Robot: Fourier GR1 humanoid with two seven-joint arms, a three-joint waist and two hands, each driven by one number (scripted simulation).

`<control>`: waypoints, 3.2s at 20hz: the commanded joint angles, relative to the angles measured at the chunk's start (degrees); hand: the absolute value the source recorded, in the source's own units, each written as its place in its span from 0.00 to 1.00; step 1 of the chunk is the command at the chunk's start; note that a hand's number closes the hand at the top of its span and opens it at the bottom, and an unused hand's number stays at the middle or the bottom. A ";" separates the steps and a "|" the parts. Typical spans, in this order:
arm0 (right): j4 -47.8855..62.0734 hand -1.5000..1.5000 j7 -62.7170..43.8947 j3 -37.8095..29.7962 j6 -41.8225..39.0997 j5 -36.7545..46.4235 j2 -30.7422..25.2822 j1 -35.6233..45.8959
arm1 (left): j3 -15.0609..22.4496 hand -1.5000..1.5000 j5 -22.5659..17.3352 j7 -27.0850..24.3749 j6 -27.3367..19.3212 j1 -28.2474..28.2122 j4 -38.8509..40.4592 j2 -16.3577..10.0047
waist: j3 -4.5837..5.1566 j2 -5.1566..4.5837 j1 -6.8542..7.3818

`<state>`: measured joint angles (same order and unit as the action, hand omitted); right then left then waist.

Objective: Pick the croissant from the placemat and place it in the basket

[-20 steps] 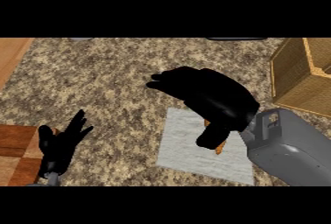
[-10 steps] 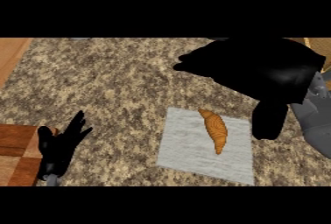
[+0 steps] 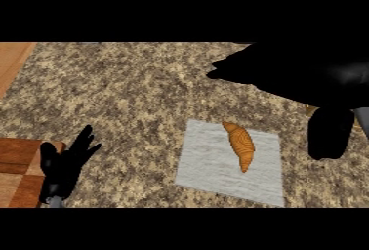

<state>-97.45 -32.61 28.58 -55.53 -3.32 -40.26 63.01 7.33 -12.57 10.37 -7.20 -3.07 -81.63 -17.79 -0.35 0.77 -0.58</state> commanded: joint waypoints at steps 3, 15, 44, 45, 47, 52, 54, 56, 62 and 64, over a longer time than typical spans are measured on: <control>-0.97 0.00 -3.15 -0.45 -0.85 -0.12 1.76 -2.89 | 0.36 0.50 0.92 1.93 0.78 -5.10 2.20 -1.15 | 0.38 -0.66 0.73; -2.77 0.00 1.44 2.88 4.62 14.16 8.53 -14.02 | 1.70 0.50 2.56 4.81 -0.40 -5.76 -1.46 0.39 | 0.33 -0.87 1.49; 12.56 0.00 26.34 9.48 19.24 43.29 12.00 -25.00 | -1.46 0.50 3.44 5.14 1.61 -3.40 0.65 1.44 | 0.35 -0.89 1.12; 11.14 0.00 28.54 10.60 23.10 44.47 10.38 -29.60 | 0.03 0.50 4.99 4.89 0.09 -2.27 2.36 3.41 | 0.34 -0.91 0.61; 13.13 0.00 29.22 10.78 23.43 46.30 10.67 -28.99 | 0.44 0.50 5.04 3.22 1.79 -6.31 0.11 2.53 | 0.34 -0.84 1.04; 16.45 0.00 25.18 13.34 20.02 49.64 15.09 -27.34 | -0.63 0.50 4.48 5.56 1.10 -1.75 2.59 3.66 | 0.37 -0.87 0.70; 17.02 0.00 25.39 13.06 19.60 50.92 14.76 -27.66 | -2.61 0.50 3.66 2.92 3.13 -2.35 4.07 2.20 | 0.38 -0.86 0.74; 20.64 0.00 29.32 13.39 25.00 53.42 12.95 -29.81 | -1.26 0.50 4.83 4.80 1.73 -3.28 1.41 3.06 | 0.33 -0.92 0.93; 20.19 0.00 29.12 12.56 22.34 54.47 15.13 -30.66 | -3.20 0.50 3.94 4.92 3.98 -3.07 2.59 1.64 | 0.36 -0.81 0.66; 25.44 0.00 31.31 10.87 25.19 55.33 17.57 -27.73 | -2.94 0.50 3.70 8.59 3.76 -3.00 -1.12 1.17 | 0.31 -0.90 1.30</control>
<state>-75.84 -2.81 40.36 -32.31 50.44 -24.88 34.12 3.66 -9.03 13.41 -3.99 -4.76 -83.78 -16.00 -0.70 0.41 0.35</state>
